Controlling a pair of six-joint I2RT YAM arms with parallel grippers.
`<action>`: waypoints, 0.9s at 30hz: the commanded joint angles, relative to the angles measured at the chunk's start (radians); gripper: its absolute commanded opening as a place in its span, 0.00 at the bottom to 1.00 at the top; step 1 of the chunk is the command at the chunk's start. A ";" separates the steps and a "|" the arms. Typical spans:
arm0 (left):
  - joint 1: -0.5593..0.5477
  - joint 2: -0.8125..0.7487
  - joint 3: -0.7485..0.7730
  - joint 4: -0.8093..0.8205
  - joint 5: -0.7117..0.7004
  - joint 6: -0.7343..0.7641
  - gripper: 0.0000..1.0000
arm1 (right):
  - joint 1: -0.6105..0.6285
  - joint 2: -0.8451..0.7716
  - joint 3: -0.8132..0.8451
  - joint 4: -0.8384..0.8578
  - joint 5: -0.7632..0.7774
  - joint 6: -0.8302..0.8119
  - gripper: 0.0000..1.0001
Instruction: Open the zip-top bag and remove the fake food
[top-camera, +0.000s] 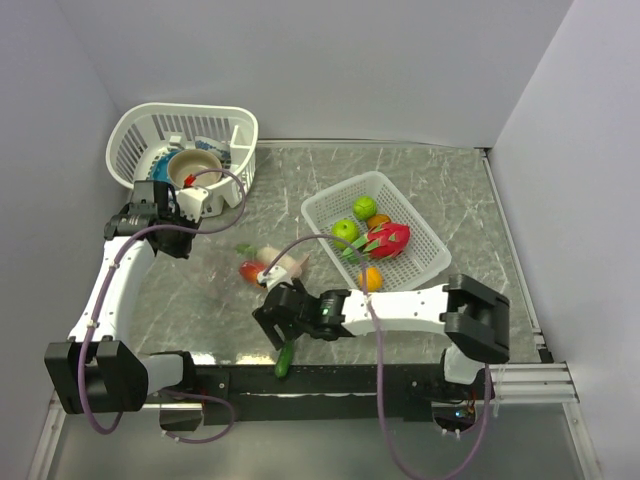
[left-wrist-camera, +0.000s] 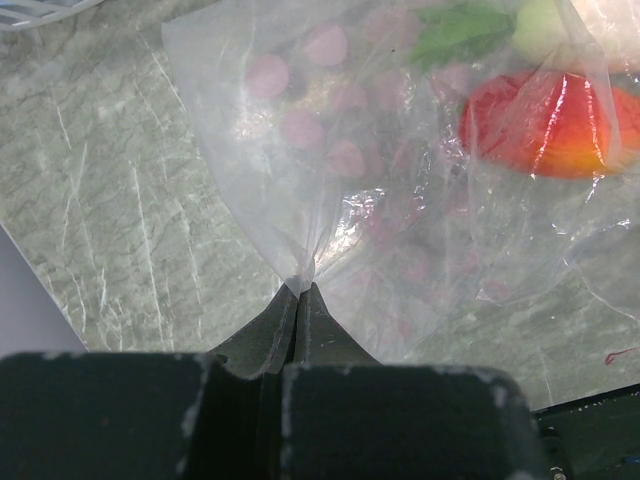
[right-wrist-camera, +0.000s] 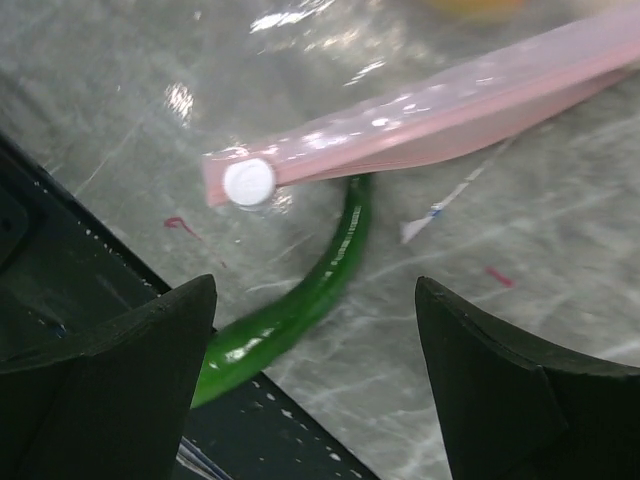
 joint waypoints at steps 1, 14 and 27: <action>0.000 -0.034 -0.003 0.015 0.023 -0.008 0.01 | 0.009 0.064 0.039 0.024 0.006 0.046 0.86; 0.000 -0.057 0.009 -0.013 0.018 -0.001 0.01 | 0.010 0.164 -0.002 0.054 0.084 0.036 0.42; 0.000 -0.018 -0.012 0.018 0.003 0.001 0.01 | -0.088 -0.348 -0.151 0.093 0.199 -0.157 0.00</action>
